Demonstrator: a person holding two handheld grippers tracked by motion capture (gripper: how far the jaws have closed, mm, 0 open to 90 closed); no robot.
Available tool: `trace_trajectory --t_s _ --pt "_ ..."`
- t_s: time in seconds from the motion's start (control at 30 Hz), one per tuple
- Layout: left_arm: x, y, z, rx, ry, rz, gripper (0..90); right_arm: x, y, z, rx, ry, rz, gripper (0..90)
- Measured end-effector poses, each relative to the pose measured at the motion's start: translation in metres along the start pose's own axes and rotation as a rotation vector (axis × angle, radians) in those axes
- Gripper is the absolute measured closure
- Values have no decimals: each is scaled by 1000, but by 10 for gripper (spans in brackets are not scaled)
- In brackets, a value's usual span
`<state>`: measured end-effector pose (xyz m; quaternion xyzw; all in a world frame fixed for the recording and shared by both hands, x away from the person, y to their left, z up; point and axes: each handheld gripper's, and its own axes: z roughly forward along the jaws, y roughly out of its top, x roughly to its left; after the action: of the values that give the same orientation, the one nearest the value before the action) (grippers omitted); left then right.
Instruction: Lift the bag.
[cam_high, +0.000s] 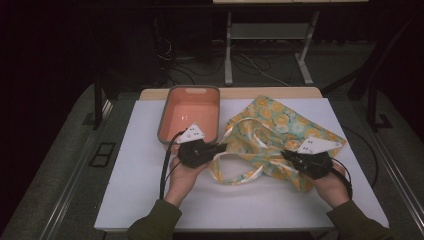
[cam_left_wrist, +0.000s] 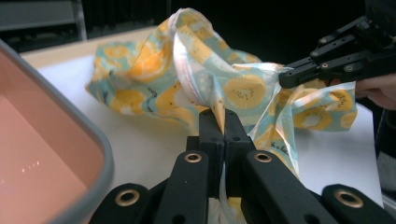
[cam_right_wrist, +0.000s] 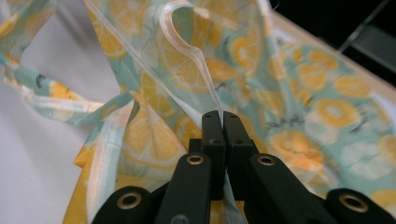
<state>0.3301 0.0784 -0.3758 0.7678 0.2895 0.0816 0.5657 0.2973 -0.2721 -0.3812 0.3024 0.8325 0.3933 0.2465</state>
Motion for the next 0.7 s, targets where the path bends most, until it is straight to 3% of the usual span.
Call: trace_trajectory --t_s 0.2,0.3,0.4,0.5,0.57,0.7 --pt "-1 20 -2 -64 8 16 891 -21 22 -8 -97 -61 35 892" --pt "-4 32 -10 -107 14 32 891 -34 33 -22 -161 -118 65 893" --pt "-5 39 -13 -129 5 37 891 -46 41 -39 -215 -92 109 893" --pt "-5 37 -6 -118 -2 35 891 -43 40 -39 -206 -55 111 893" --pt "-4 34 -1 -103 -5 22 891 -38 37 -31 -175 -40 89 892" --pt "2 25 6 -62 0 4 888 -33 28 -12 -125 4 95 891"
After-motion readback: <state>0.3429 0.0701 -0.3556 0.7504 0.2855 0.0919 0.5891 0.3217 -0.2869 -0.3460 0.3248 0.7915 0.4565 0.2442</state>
